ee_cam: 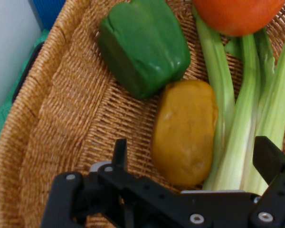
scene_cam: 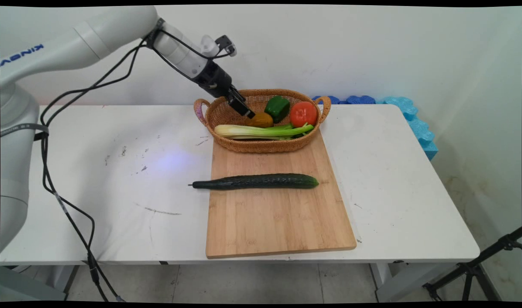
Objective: Pick up the potato from the vegetable basket
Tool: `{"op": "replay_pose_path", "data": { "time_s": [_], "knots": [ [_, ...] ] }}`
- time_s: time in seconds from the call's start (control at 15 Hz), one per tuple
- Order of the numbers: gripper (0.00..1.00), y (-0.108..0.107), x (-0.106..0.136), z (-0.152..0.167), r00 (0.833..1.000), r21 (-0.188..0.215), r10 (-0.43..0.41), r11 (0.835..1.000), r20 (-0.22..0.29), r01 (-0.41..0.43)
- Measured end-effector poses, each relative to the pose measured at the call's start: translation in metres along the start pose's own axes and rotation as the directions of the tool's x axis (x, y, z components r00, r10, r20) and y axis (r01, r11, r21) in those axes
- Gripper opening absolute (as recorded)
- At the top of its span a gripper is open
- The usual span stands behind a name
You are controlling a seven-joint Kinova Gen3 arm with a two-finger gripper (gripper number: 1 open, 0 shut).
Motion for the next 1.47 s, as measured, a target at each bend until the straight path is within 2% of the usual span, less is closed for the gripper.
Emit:
{"op": "replay_pose_path", "data": {
  "time_s": [0.47, 1.47],
  "knots": [
    [1.00, -0.002, -0.001, 0.024, 1.000, 0.001, 0.016, 1.000, 0.002, -0.016],
    [1.00, -0.005, -0.003, 0.045, 1.000, 0.016, 0.025, 1.000, 0.000, -0.025]
  ]
}}
